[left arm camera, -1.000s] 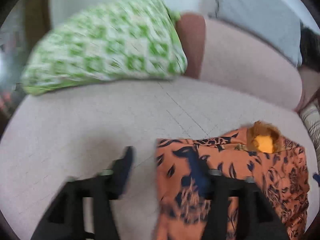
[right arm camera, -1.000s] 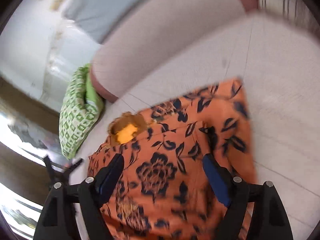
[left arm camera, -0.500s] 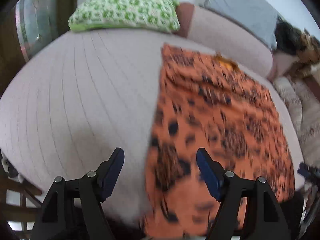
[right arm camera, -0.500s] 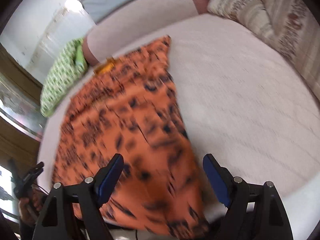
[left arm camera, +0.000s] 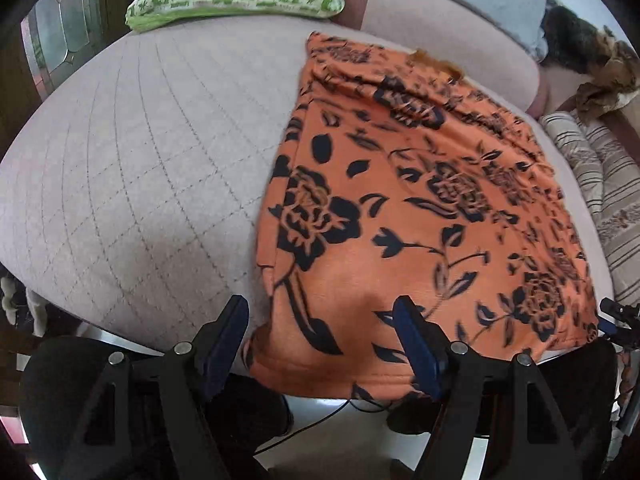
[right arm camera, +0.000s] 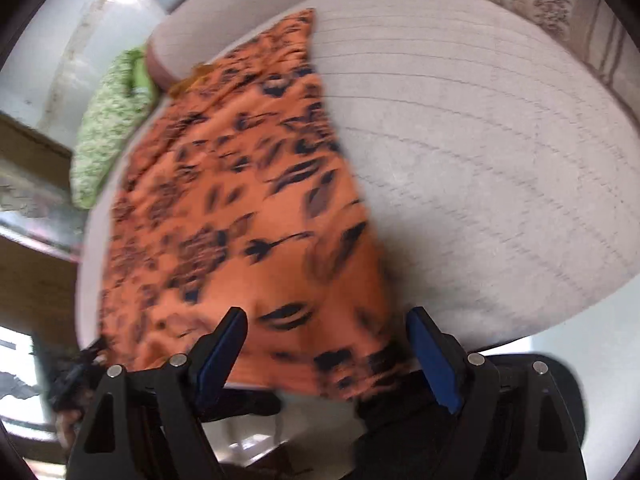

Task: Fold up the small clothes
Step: 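Grasp the hem with both grippers and lift it toward the collar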

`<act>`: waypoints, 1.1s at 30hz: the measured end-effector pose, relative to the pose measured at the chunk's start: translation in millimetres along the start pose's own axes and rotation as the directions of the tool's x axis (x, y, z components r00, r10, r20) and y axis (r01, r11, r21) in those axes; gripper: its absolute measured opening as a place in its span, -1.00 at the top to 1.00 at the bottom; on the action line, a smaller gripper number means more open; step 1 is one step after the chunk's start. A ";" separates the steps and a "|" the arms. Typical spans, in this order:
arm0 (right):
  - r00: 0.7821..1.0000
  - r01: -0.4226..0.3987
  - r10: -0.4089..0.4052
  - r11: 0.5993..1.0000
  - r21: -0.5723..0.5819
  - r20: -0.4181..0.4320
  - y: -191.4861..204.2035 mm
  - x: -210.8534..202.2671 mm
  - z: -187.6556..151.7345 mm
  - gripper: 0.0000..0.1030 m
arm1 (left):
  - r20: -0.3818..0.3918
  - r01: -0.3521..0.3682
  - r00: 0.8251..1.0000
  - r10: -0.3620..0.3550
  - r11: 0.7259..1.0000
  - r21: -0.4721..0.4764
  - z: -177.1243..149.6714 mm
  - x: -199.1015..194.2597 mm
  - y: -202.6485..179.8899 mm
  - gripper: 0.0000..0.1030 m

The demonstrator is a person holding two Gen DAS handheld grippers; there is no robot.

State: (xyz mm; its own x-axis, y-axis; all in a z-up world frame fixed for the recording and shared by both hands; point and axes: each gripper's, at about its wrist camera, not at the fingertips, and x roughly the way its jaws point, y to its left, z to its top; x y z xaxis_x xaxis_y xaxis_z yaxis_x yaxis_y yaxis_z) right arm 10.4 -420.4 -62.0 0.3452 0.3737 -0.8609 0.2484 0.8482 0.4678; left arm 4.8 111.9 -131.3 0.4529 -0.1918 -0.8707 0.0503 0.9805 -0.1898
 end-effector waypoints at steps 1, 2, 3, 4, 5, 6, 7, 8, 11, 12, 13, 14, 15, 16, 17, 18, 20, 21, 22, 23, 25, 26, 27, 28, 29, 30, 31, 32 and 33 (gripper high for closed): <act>1.000 0.009 -0.009 1.000 -0.015 0.005 2.0 -2.3 -0.3 -0.61 | 0.009 0.009 1.000 -0.009 1.000 0.006 -0.5 -2.4 -0.9 -0.46; 1.000 0.023 -0.023 1.000 -0.021 0.004 1.5 -1.3 0.5 -0.61 | 0.014 0.009 1.000 -0.010 1.000 0.014 -1.2 -3.2 -1.5 -0.46; 0.998 0.057 -0.057 0.998 -0.018 -0.006 -2.0 3.3 2.4 -0.61 | 0.012 -0.001 1.000 0.000 1.000 0.019 -1.4 -0.8 -1.9 -0.46; 0.998 0.061 -0.062 0.998 -0.016 -0.016 -4.2 6.9 3.3 -0.61 | 0.000 -0.010 1.000 0.010 1.000 0.022 -2.0 4.9 -1.2 -0.46; 0.998 0.051 -0.051 0.999 -0.017 -0.025 -5.5 10.4 3.9 -0.61 | -0.022 -0.013 1.000 0.013 1.000 0.019 -2.0 9.7 -0.5 -0.46; 0.998 0.041 -0.042 0.999 -0.017 -0.038 -6.3 14.2 3.7 -0.61 | -0.045 -0.010 0.999 0.011 1.000 0.010 -2.2 14.6 0.7 -0.45; 0.998 0.039 -0.039 0.999 -0.016 -0.038 -5.4 15.0 2.4 -0.60 | -0.046 -0.007 0.999 0.007 1.000 0.004 -2.5 15.6 2.2 -0.44; 0.999 0.029 -0.029 0.999 -0.021 -0.031 -3.9 13.6 1.2 -0.48 | -0.035 -0.007 0.999 0.006 1.000 -0.005 -2.5 13.2 3.0 -0.24; 1.000 0.009 -0.009 1.000 -0.018 -0.008 -2.2 8.0 -2.6 0.07 | -0.035 -0.025 0.999 0.025 1.000 -0.001 -2.7 11.8 7.7 0.52; 1.000 0.031 -0.031 1.000 -0.007 -0.007 -6.4 9.9 -2.5 0.07 | -0.035 -0.028 0.999 0.028 1.000 -0.005 -2.9 12.3 10.7 0.53; 0.999 0.049 -0.049 0.999 0.006 -0.016 -10.1 12.7 -0.9 0.07 | -0.034 -0.006 0.999 0.005 1.000 -0.025 -3.4 11.7 15.1 0.57; 0.999 0.048 -0.048 0.999 0.015 -0.021 -12.3 14.0 -0.9 0.07 | -0.039 0.010 0.999 -0.012 0.999 -0.051 -2.9 10.4 19.8 0.58; 0.999 0.048 -0.047 0.999 0.012 -0.021 -10.7 13.5 -0.6 0.06 | -0.043 0.017 0.999 -0.020 0.998 -0.063 -2.5 9.0 21.4 0.58; 0.999 0.041 -0.041 0.999 0.000 -0.022 -7.2 10.3 -0.5 0.04 | -0.046 0.026 0.999 -0.030 0.996 -0.080 -2.5 7.0 23.2 0.52; 0.999 0.036 -0.036 0.999 -0.010 -0.015 -4.7 7.0 -0.3 -0.15 | -0.047 0.026 0.998 -0.030 0.996 -0.082 -2.9 6.0 23.0 0.28; 0.999 0.048 -0.047 0.999 -0.027 0.003 -0.2 3.4 0.3 -0.37 | -0.044 0.024 0.999 -0.028 0.997 -0.076 -3.9 5.8 22.2 0.10; 0.997 0.081 -0.081 0.996 -0.036 0.000 -2.5 4.0 1.4 -0.42 | -0.036 0.005 0.999 -0.007 0.998 -0.065 -6.3 8.3 19.8 -0.37; 0.995 0.098 -0.098 0.995 -0.013 -0.023 -8.8 10.0 2.2 -0.42 | -0.039 -0.009 0.999 0.007 0.998 -0.056 -6.6 10.8 17.5 -0.37; 0.996 0.088 -0.088 0.996 0.002 -0.034 -12.6 11.3 1.8 -0.40 | -0.042 -0.021 0.999 0.020 0.999 -0.046 -5.7 11.8 14.4 -0.34; 0.996 0.082 -0.082 0.997 0.003 -0.032 -13.9 10.8 1.3 -0.23 | -0.041 -0.028 0.999 0.026 0.999 -0.038 -5.6 10.9 12.8 0.23; 0.998 0.034 -0.033 0.999 0.008 -0.061 -14.4 10.2 0.7 0.82 | -0.050 -0.012 0.999 0.011 1.000 -0.017 -3.8 9.2 13.2 0.84; 0.998 0.024 -0.022 0.999 0.022 -0.055 -15.2 8.0 0.8 0.81 | -0.051 0.008 0.999 -0.010 0.999 -0.035 -2.5 7.6 15.4 0.84; 0.999 0.027 -0.026 0.999 0.017 -0.043 -13.8 4.1 0.6 0.81 | -0.049 0.005 0.999 -0.007 0.999 -0.046 -1.7 7.0 17.5 0.84; 1.000 0.008 -0.007 1.000 0.019 -0.030 -12.1 -0.8 0.8 0.81 | -0.046 0.009 0.999 -0.011 0.999 -0.052 -1.9 7.3 19.0 0.83; 1.000 0.000 0.001 1.000 0.019 -0.024 -10.3 -3.2 1.0 0.81 | -0.048 0.016 0.999 -0.020 0.998 -0.064 -3.0 9.9 21.8 0.80; 1.000 0.008 -0.008 1.000 0.012 -0.016 -9.5 -4.3 2.2 0.81 | -0.050 0.019 0.999 -0.023 0.997 -0.073 -3.1 11.9 23.2 0.77; 0.999 0.031 -0.031 1.000 0.005 -0.019 -10.5 -0.4 3.2 0.77 | -0.053 0.027 0.998 -0.031 0.996 -0.081 -2.3 13.1 24.2 0.77; 0.998 0.049 -0.049 0.999 0.004 -0.034 -12.3 5.3 3.4 0.73 | -0.057 0.031 0.998 -0.036 0.997 -0.077 -0.8 12.9 23.0 0.67; 0.997 0.035 -0.034 0.999 0.018 -0.074 -16.1 13.6 2.7 0.72 | -0.063 0.038 0.997 -0.043 0.997 -0.071 0.5 13.1 20.8 0.57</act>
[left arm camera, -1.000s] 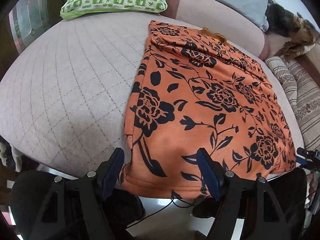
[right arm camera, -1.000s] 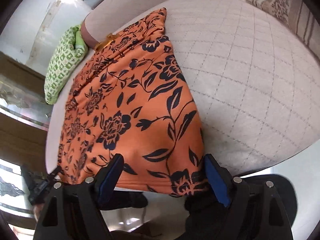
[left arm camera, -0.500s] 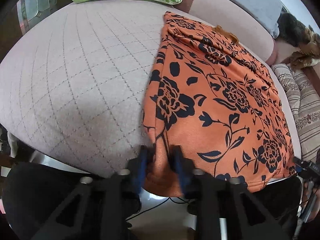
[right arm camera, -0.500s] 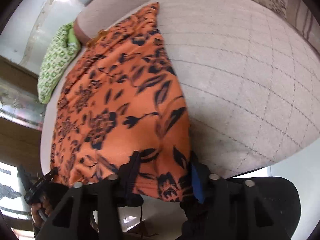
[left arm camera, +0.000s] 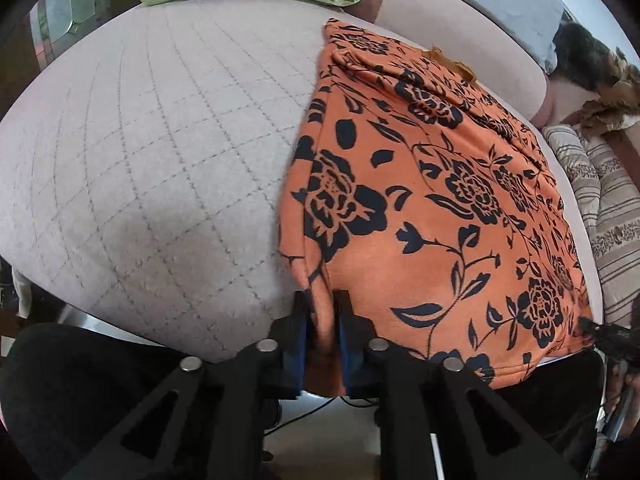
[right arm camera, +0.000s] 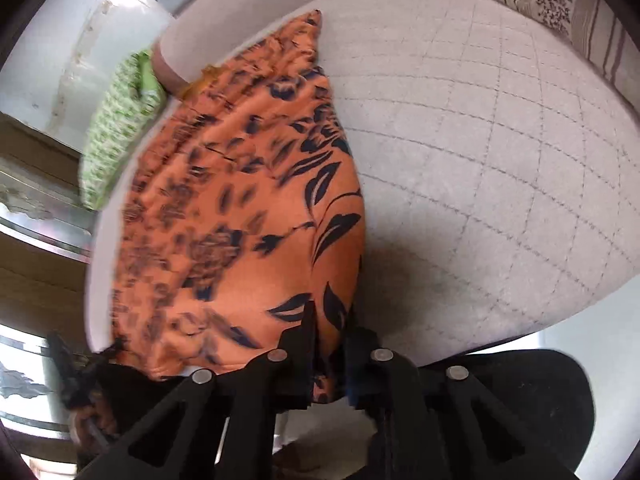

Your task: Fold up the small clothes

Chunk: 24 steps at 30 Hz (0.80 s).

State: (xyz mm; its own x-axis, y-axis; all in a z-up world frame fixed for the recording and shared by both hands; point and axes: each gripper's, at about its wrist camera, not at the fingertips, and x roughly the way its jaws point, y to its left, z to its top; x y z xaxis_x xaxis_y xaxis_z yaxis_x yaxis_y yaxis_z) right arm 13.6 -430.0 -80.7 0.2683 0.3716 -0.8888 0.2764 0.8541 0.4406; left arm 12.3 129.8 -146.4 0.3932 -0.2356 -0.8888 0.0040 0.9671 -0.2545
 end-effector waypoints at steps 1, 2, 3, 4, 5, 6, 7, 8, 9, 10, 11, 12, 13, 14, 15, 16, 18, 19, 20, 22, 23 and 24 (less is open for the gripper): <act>1.000 -0.011 0.011 1.000 0.000 0.002 1.6 0.9 -1.3 0.71 | -0.006 0.019 1.000 -0.019 1.000 0.009 0.8 0.4 -2.3 0.29; 1.000 -0.005 0.005 1.000 -0.017 0.008 3.7 0.4 -2.1 0.69 | -0.005 0.034 0.999 -0.034 0.999 0.028 0.5 0.2 -6.7 0.12; 1.000 0.003 -0.003 1.000 -0.031 0.006 4.9 0.8 -2.6 0.69 | -0.003 0.022 1.000 -0.022 0.999 0.042 0.3 1.2 -11.3 0.12; 1.000 -0.001 0.001 1.000 -0.029 0.005 3.7 0.6 -2.9 0.69 | -0.002 -0.003 1.000 0.003 0.998 0.065 0.0 1.7 -16.0 0.15; 1.000 -0.017 0.017 1.000 -0.017 -0.001 2.1 1.7 -1.7 0.69 | 0.003 -0.028 1.000 0.027 0.996 0.085 0.4 2.1 -20.2 0.59; 0.999 -0.035 0.035 0.999 -0.008 -0.018 -0.2 2.7 0.7 0.73 | 0.003 -0.028 1.000 0.028 0.995 0.098 2.8 1.9 -22.3 0.84; 0.998 -0.053 0.053 0.999 -0.006 -0.027 -1.6 2.1 2.8 0.76 | -0.005 -0.006 1.000 0.007 0.995 0.095 5.7 1.2 -21.8 0.85; 0.996 -0.081 0.081 0.997 -0.003 -0.033 -2.6 0.7 4.2 0.78 | -0.013 0.036 0.999 -0.035 0.997 0.068 11.6 -1.0 -19.0 0.85; 0.992 -0.117 0.117 0.993 -0.006 -0.038 2.7 -0.3 6.7 0.79 | -0.018 0.059 0.998 -0.058 0.997 0.054 16.7 -2.7 -16.9 0.86; 0.988 -0.154 0.154 0.988 -0.008 -0.033 7.4 -6.5 12.7 0.79 | -0.015 0.076 0.997 -0.075 0.996 0.050 22.4 -6.4 -17.5 0.86; 0.978 -0.210 0.210 0.978 0.010 -0.009 11.0 -15.9 22.6 0.79 | 0.001 0.096 0.995 -0.096 0.994 0.058 31.8 -14.2 -20.3 0.86; 0.966 -0.259 0.259 0.966 0.023 0.017 14.7 -24.6 34.7 0.79 | 0.022 0.117 0.993 -0.119 0.991 0.068 42.5 -23.0 -23.4 0.86; 0.952 -0.303 0.302 0.953 0.024 0.051 19.1 -33.8 49.8 0.79 | 0.042 0.141 0.989 -0.145 0.987 0.071 56.0 -32.0 -26.0 0.86; 0.942 -0.329 0.327 0.944 0.021 0.075 22.7 -40.3 61.7 0.79 | 0.068 0.168 0.983 -0.173 0.983 0.071 73.6 -41.5 -29.8 0.86; 0.926 -0.364 0.360 0.931 0.013 0.112 28.1 -49.8 82.0 0.79 | 0.105 0.186 0.975 -0.194 0.979 0.083 94.9 -51.4 -34.7 0.86; 0.906 -0.401 0.397 0.916 -0.006 0.147 36.0 -58.3 110.4 0.80 | 0.139 0.195 0.969 -0.207 0.976 0.092 116.7 -57.7 -40.0 0.86; 0.873 -0.436 0.435 0.899 -0.049 0.222 50.8 -69.4 169.0 0.80 | 0.217 0.230 0.946 -0.241 0.970 0.076 170.5 -62.4 -48.3 0.85; 0.863 -0.438 0.440 0.897 -0.066 0.247 57.5 -69.1 191.8 0.80 | 0.254 0.236 0.936 -0.245 0.969 0.066 195.8 -59.6 -51.3 0.83; 0.858 -0.427 0.429 0.901 -0.073 0.283 61.7 -65.5 224.3 0.79 | 0.293 0.217 0.929 -0.225 0.974 0.057 223.1 -51.1 -56.0 0.59; 0.855 -0.430 0.409 0.903 -0.003 0.318 57.1 -38.1 272.1 0.72 | 0.309 0.137 0.940 -0.147 0.989 0.053 269.0 -14.6 -66.5 -0.36; 0.857 -0.430 0.400 0.903 0.022 0.324 52.7 -21.6 291.0 0.56 | 0.343 0.060 0.936 -0.075 0.997 0.056 290.7 16.3 -71.4 -0.62; 0.870 -0.403 0.366 0.914 0.049 0.330 46.9 -1.6 306.4 -0.02 | 0.353 -0.018 0.935 -0.005 0.998 0.062 301.7 41.1 -73.6 -0.62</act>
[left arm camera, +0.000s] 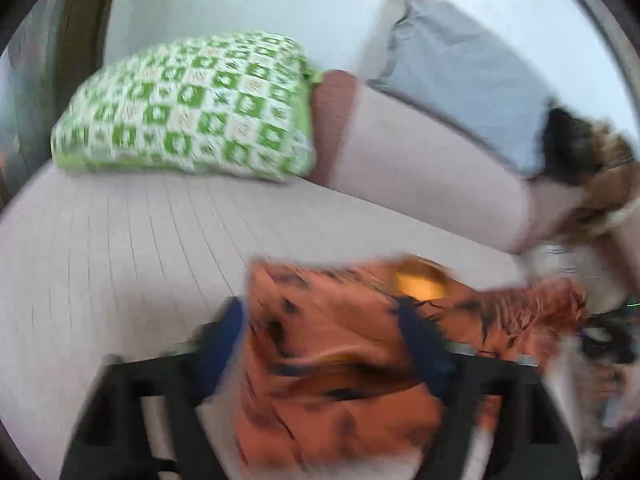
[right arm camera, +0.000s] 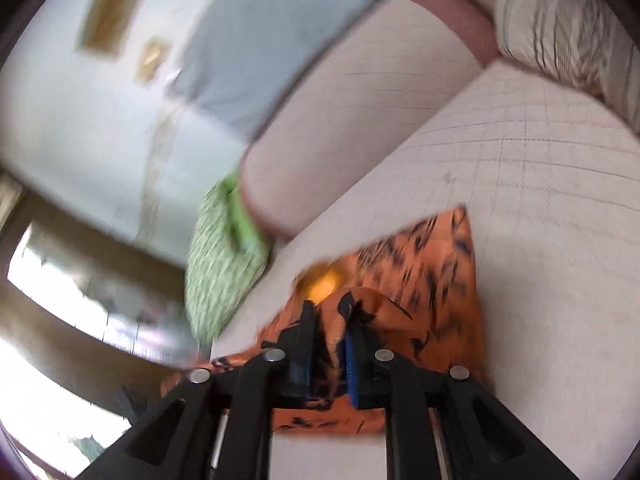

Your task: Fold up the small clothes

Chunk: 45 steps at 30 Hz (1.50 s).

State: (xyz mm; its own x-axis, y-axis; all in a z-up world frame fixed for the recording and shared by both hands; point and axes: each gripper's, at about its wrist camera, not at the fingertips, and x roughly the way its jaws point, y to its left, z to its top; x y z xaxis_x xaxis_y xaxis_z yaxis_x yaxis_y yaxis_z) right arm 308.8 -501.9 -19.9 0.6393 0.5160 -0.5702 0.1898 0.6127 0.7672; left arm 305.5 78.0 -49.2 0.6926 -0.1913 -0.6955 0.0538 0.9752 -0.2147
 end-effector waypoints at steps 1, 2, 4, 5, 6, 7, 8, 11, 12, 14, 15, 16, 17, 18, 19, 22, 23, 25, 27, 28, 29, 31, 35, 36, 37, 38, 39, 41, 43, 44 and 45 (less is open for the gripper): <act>0.994 0.110 -0.111 0.994 0.019 0.020 -16.2 19.9 2.2 -0.48 | -0.034 -0.077 0.996 0.078 0.997 0.026 -1.4 22.9 1.1 -0.61; 0.987 0.158 -0.159 0.987 0.027 0.035 -21.9 26.3 0.1 -0.74 | -0.128 -0.176 0.975 0.179 0.984 0.034 -6.6 52.7 7.4 -0.55; 0.989 0.145 -0.146 0.988 0.048 0.008 -38.6 34.1 -17.1 -0.74 | -0.162 -0.137 0.978 0.134 0.990 -0.013 -17.8 57.3 22.7 -0.53; 0.986 0.164 -0.164 0.986 0.038 0.006 -41.7 31.8 -24.1 -0.74 | -0.148 -0.120 0.982 0.114 0.992 -0.032 -24.3 51.0 27.6 -0.53; 0.978 0.209 -0.209 0.978 0.001 0.015 -42.9 27.3 -31.5 -0.74 | -0.137 -0.122 0.984 0.118 0.992 -0.019 -30.0 42.8 29.6 -0.54; 0.971 0.240 -0.239 0.969 -0.053 0.014 -42.0 25.0 -41.0 -0.74 | -0.119 -0.122 0.985 0.121 0.993 -0.001 -35.0 34.1 30.0 -0.55; 0.967 0.255 -0.255 0.963 -0.083 0.003 -42.3 24.0 -45.4 -0.74 | -0.090 -0.128 0.987 0.130 0.992 0.018 -40.7 24.6 29.6 -0.56; 0.953 0.282 -0.297 0.942 -0.184 -0.058 -36.3 32.8 -54.9 -0.74 | -0.095 -0.119 0.987 0.127 0.989 0.087 -55.0 19.4 24.6 -0.62; 0.951 0.284 -0.303 0.936 -0.207 -0.065 -36.4 30.5 -52.4 -0.74 | -0.117 -0.101 0.987 0.111 0.991 0.086 -57.5 25.5 24.7 -0.66; 0.944 0.273 -0.312 0.922 -0.275 -0.109 -26.8 50.8 -53.8 -0.74 | -0.220 -0.051 0.973 0.072 0.994 0.102 -69.8 46.2 19.4 -0.68; 0.940 0.273 -0.317 0.920 -0.281 -0.127 -26.3 55.3 -57.0 -0.72 | -0.259 -0.031 0.964 0.059 0.993 0.110 -77.0 56.1 16.4 -0.68; 0.928 0.276 -0.333 0.915 -0.295 -0.166 -27.1 69.0 -60.5 -0.71 | -0.256 -0.044 0.964 0.073 0.992 0.117 -81.2 63.2 14.7 -0.68; 0.918 0.298 -0.363 0.897 -0.326 -0.159 -27.1 77.2 -63.5 -0.66 | -0.228 -0.055 0.970 0.079 0.992 0.111 -80.9 62.3 12.8 -0.44; 0.911 0.311 -0.382 0.886 -0.343 -0.159 -22.1 81.5 -65.2 -0.30 | -0.234 -0.040 0.970 0.065 0.993 0.108 -79.0 63.1 10.9 -0.04; 0.912 0.283 -0.355 0.907 -0.311 -0.205 -18.2 85.3 -63.4 0.05 | -0.259 -0.012 0.965 0.038 0.995 0.101 -74.4 63.6 7.9 0.62; 0.913 0.287 -0.359 0.903 -0.319 -0.195 0.1 82.5 -58.0 0.52 | -0.275 -0.022 0.961 0.038 0.998 0.061 -57.5 56.7 1.9 0.69; 0.919 0.282 -0.347 0.909 -0.308 -0.184 4.7 75.9 -54.9 0.58 | -0.258 -0.023 0.965 0.036 0.998 0.054 -50.4 46.8 0.2 0.69; 0.942 0.251 -0.301 0.925 -0.284 -0.150 20.5 50.7 -48.3 0.62 | -0.224 0.000 0.975 0.009 0.999 0.037 -40.2 26.1 -2.2 0.69; 0.951 0.231 -0.281 0.924 -0.305 -0.130 41.0 28.2 -53.7 0.65 | -0.181 0.027 0.983 -0.017 0.998 0.053 -35.4 -6.9 -10.8 0.69; 0.955 0.215 -0.268 0.921 -0.326 -0.127 52.3 12.9 -59.5 0.66 | -0.167 0.031 0.986 -0.020 0.997 0.065 -36.8 -17.8 -15.4 0.69; 0.956 0.213 -0.267 0.916 -0.340 -0.120 58.4 0.1 -65.9 0.66 | -0.155 0.038 0.988 -0.027 0.997 0.067 -40.8 -34.3 -17.4 0.69; 0.960 0.202 -0.254 0.921 -0.332 -0.121 58.6 -25.1 -81.2 0.66 | -0.153 0.064 0.987 -0.054 0.996 0.060 -60.3 -62.8 -20.3 0.68; 0.921 0.240 -0.318 0.918 -0.316 -0.225 7.7 -44.7 -143.2 0.51 | -0.242 0.053 0.969 -0.039 0.997 0.050 -131.7 -67.6 -14.5 0.14; 0.907 0.246 -0.331 0.919 -0.309 -0.261 -7.4 -40.0 -155.0 0.19 | -0.273 0.036 0.962 -0.020 0.998 0.055 -147.0 -61.3 -9.9 -0.06; 0.865 0.321 -0.406 0.899 -0.298 -0.294 -33.1 -34.8 -171.5 -0.08 | -0.317 -0.010 0.948 0.028 0.998 0.061 -162.5 -52.9 -2.4 -0.10; 0.861 0.347 -0.426 0.891 -0.291 -0.277 -43.5 -37.7 -177.2 -0.18 | -0.327 -0.035 0.943 0.053 0.998 0.060 -171.2 -49.8 4.9 -0.10; 0.894 0.317 -0.385 0.905 -0.284 -0.231 -43.7 -47.5 -179.5 -0.18 | -0.288 -0.020 0.957 0.037 0.998 0.060 -169.1 -55.9 8.5 -0.10; 0.919 0.311 -0.362 0.909 -0.278 -0.154 -30.3 -64.6 -170.3 -0.18 | -0.244 -0.036 0.968 0.050 0.997 0.063 -153.8 -68.5 10.4 -0.10; 0.935 0.304 -0.344 0.901 -0.310 -0.085 -13.9 -69.7 -152.3 -0.22 | -0.189 -0.035 0.981 0.048 0.997 0.072 -130.4 -70.4 11.6 -0.10; 0.938 0.303 -0.341 0.898 -0.319 -0.069 -9.3 -71.4 -145.0 -0.23 | -0.169 -0.034 0.985 0.046 0.997 0.076 -119.8 -69.3 11.3 -0.10; 0.940 0.301 -0.336 0.895 -0.329 -0.053 -3.9 -67.7 -135.8 -0.24 | -0.160 -0.026 0.986 0.038 0.997 0.075 -111.6 -65.7 10.4 -0.10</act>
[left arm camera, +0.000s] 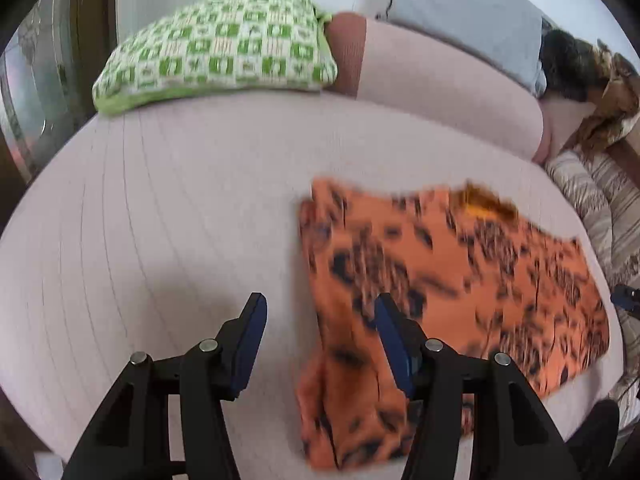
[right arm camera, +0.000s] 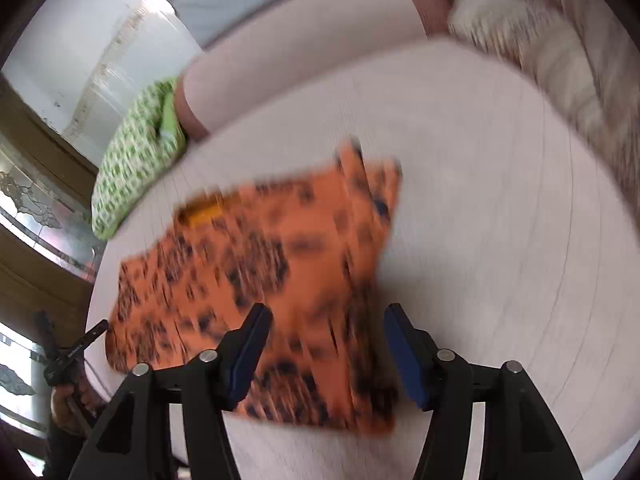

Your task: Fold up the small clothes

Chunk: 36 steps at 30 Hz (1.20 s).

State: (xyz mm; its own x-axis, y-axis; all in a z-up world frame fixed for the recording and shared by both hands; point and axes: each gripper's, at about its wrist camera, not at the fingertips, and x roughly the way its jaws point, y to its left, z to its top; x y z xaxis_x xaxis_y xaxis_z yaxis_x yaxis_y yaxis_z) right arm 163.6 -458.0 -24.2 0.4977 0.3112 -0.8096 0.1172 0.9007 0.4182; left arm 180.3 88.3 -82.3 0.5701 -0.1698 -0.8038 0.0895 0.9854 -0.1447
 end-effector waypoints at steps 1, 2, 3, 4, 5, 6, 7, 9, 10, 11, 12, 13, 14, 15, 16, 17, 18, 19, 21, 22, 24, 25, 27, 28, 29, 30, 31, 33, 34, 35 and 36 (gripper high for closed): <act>1.000 0.000 0.000 1.000 -0.017 0.012 3.5 7.7 14.0 -0.24 | 0.002 0.018 1.000 -0.018 1.000 -0.001 10.2 7.9 0.1 -0.10; 1.000 0.006 -0.005 1.000 -0.027 0.010 3.0 13.0 22.4 -0.24 | -0.009 0.029 1.000 -0.029 1.000 -0.003 18.5 19.1 -0.8 -0.10; 1.000 0.021 -0.021 0.999 -0.043 0.001 4.6 23.8 30.5 -0.24 | -0.022 0.028 0.999 -0.028 1.000 -0.009 25.4 28.2 -0.8 -0.10; 0.999 0.038 -0.039 0.998 -0.053 -0.021 4.9 41.5 38.3 -0.24 | -0.039 0.031 0.999 -0.032 0.999 -0.015 32.7 40.1 -3.0 -0.10; 0.998 0.054 -0.056 0.997 -0.050 -0.042 6.4 52.9 39.2 -0.24 | -0.046 0.050 0.998 -0.050 0.999 -0.011 36.2 46.9 -4.7 -0.10; 0.996 0.063 -0.066 0.997 -0.051 -0.060 6.5 63.6 41.0 -0.24 | -0.052 0.051 0.997 -0.052 0.999 -0.008 40.8 53.8 -7.7 -0.10; 0.995 0.075 -0.079 0.995 -0.062 -0.067 6.3 69.4 41.1 -0.24 | -0.056 0.038 0.998 -0.038 0.999 -0.003 45.4 60.6 -11.4 -0.10; 0.989 0.116 -0.121 0.991 -0.067 -0.080 6.1 79.1 40.9 0.23 | -0.050 0.026 0.998 -0.024 0.999 0.039 53.5 69.1 -19.4 0.29; 0.985 0.141 -0.148 0.987 -0.076 -0.086 9.0 80.7 40.2 0.54 | -0.048 0.000 0.999 0.002 0.998 0.058 54.8 69.4 -20.3 0.89; 0.984 0.151 -0.158 0.985 -0.087 -0.080 10.4 79.3 40.5 0.65 | -0.035 -0.030 0.999 0.033 0.997 0.071 56.7 69.4 -21.8 0.97; 0.984 0.159 -0.166 0.982 -0.101 -0.069 14.0 74.5 41.3 0.84 | 0.003 -0.007 1.000 0.007 0.997 0.076 57.6 61.8 -22.7 0.97; 0.984 0.169 -0.174 0.977 -0.127 -0.032 21.0 63.1 42.5 0.95 | 0.042 0.001 0.999 -0.005 0.996 0.088 59.1 51.9 -26.5 0.97; 0.983 0.183 -0.185 0.972 -0.148 0.002 25.6 52.3 43.5 0.95 | 0.090 -0.016 0.996 0.006 0.994 0.110 60.0 42.0 -31.7 0.97; 0.976 0.216 -0.209 0.960 -0.178 0.059 34.3 39.7 45.4 0.95 | 0.119 -0.025 0.993 0.010 0.992 0.123 60.0 36.9 -35.0 0.97; 0.972 0.232 -0.220 0.955 -0.187 0.083 36.8 35.3 46.9 0.95 | 0.117 -0.020 0.993 0.005 0.992 0.126 59.5 39.0 -36.3 0.97; 0.969 0.244 -0.231 0.951 -0.189 0.091 36.7 34.9 47.6 0.95 | 0.101 -0.031 0.995 0.018 0.991 0.129 58.7 46.8 -36.0 0.96; 0.968 0.252 -0.245 0.953 -0.171 0.057 29.6 45.8 46.9 0.94 | 0.067 -0.065 0.996 0.057 0.989 0.129 55.1 60.1 -35.9 0.95; 0.970 0.241 -0.241 0.960 -0.144 0.014 21.8 58.7 44.9 0.91 | 0.004 -0.087 0.996 0.087 0.990 0.115 51.8 79.5 -32.5 0.91; 0.976 0.200 -0.205 0.978 -0.064 -0.080 1.4 83.5 38.9 0.90 | -0.075 -0.123 0.989 0.128 0.990 0.071 48.2 97.5 -24.0 0.72; 0.981 0.180 -0.182 0.983 -0.026 -0.061 -2.2 79.8 36.9 0.90 | -0.054 -0.124 0.990 0.127 0.991 0.052 48.4 92.6 -21.9 0.50; 0.989 0.148 -0.149 0.989 -0.004 -0.013 -2.2 65.0 37.8 0.82 | 0.010 -0.106 0.994 0.106 0.994 0.032 50.1 71.9 -20.4 0.14; 0.989 0.148 -0.148 0.989 -0.010 0.006 0.0 60.0 39.5 0.80 | 0.052 -0.104 0.993 0.101 0.994 0.039 51.7 59.0 -21.8 0.07; 0.989 0.148 -0.147 0.989 -0.024 0.028 4.2 53.4 46.9 0.50 | 0.094 -0.108 0.990 0.102 0.992 0.061 53.9 42.2 -26.5 0.07; 0.987 0.157 -0.156 0.987 -0.025 0.035 4.7 54.0 53.5 0.38 | 0.105 -0.094 0.991 0.087 0.993 0.067 54.1 34.6 -29.3 0.07; 0.985 0.170 -0.169 0.985 -0.025 0.040 4.5 54.1 57.1 0.02 | 0.110 -0.074 0.992 0.065 0.994 0.074 53.7 28.6 -32.5 0.06; 0.980 0.192 -0.190 0.981 -0.032 0.063 5.0 58.0 63.2 -0.42 | 0.112 -0.062 0.992 0.052 0.995 0.082 52.4 25.7 -35.9 0.05; 0.975 0.214 -0.210 0.976 -0.046 0.075 5.5 62.7 66.5 -0.47 | 0.113 -0.051 0.993 0.041 0.995 0.085 49.7 24.0 -38.5 0.05; 0.974 0.225 -0.223 0.973 -0.057 0.048 2.8 71.8 71.0 -0.47 | 0.101 -0.041 0.994 0.031 0.995 0.095 43.2 30.4 -44.7 0.04; 0.979 0.202 -0.201 0.977 -0.063 0.022 1.8 78.7 71.8 -0.42 | 0.093 -0.045 0.995 0.035 0.994 0.100 38.8 33.5 -46.7 0.04; 0.978 0.208 -0.208 0.975 -0.082 0.009 0.5 80.2 71.2 -0.24 | 0.079 -0.047 0.996 0.039 0.994 0.102 35.0 41.1 -49.1 0.04; 0.971 0.234 -0.238 0.965 -0.118 -0.015 4.1 89.1 71.7 0.25 | 0.057 -0.042 0.998 0.036 0.994 0.102 29.7 48.8 -51.8 0.04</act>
State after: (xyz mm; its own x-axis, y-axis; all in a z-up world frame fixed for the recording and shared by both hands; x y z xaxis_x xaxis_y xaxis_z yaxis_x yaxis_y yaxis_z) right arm 270.0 -448.3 -65.1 0.4426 0.0926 -0.8919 0.1284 0.9779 0.1653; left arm 227.7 29.3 -96.9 0.6186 -0.1334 -0.7743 0.1487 0.9875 -0.0513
